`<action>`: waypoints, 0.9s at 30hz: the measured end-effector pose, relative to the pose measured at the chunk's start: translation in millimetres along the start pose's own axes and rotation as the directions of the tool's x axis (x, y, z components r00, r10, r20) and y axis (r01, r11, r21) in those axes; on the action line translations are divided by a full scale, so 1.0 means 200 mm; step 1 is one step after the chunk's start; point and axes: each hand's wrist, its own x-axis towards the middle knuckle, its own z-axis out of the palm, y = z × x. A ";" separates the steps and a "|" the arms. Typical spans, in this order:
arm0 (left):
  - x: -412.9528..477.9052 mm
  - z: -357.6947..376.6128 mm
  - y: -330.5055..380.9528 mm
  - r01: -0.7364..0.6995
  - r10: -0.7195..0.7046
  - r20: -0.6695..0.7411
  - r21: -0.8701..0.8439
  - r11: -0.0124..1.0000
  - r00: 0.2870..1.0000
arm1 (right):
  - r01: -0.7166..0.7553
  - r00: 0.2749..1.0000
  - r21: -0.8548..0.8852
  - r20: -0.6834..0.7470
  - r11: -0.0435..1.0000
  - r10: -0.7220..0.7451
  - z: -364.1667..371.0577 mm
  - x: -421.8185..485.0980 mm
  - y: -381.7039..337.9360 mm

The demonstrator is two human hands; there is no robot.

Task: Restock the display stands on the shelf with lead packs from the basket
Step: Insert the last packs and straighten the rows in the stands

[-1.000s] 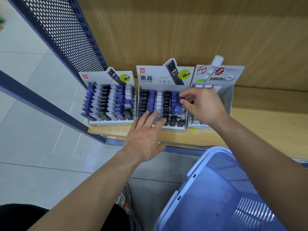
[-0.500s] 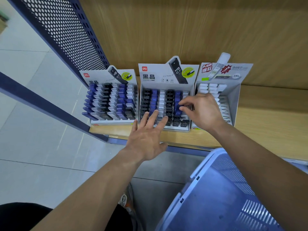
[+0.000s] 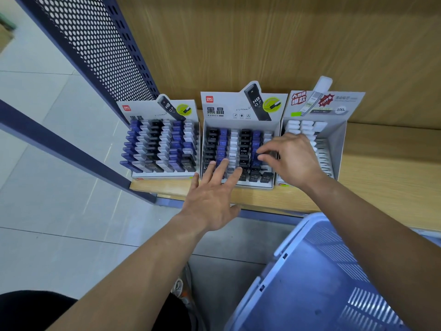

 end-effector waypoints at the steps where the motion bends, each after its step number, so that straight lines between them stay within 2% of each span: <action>1: 0.00 0.00 0.00 -0.001 0.001 -0.003 -0.001 1.000 1.000 | 0.008 1.000 0.006 0.009 1.000 -0.008 0.00 0.00 0.00; 8: 0.01 0.00 0.00 -0.002 0.002 0.001 -0.006 1.000 1.000 | 0.032 0.999 0.008 0.023 0.999 -0.032 -0.01 0.01 0.02; 12: 0.01 0.01 0.00 -0.005 0.005 -0.001 -0.007 1.000 1.000 | 0.063 0.994 0.014 0.093 0.998 -0.064 -0.03 0.03 0.00; 21: 0.01 0.01 0.00 -0.008 0.007 -0.014 -0.015 1.000 1.000 | 0.034 0.968 0.016 0.250 0.999 -0.037 -0.05 0.09 -0.03; 27: 0.03 -0.03 0.00 0.012 -0.024 -0.195 -0.063 0.998 0.980 | -0.027 0.945 -0.011 0.326 1.000 0.029 -0.10 0.13 0.00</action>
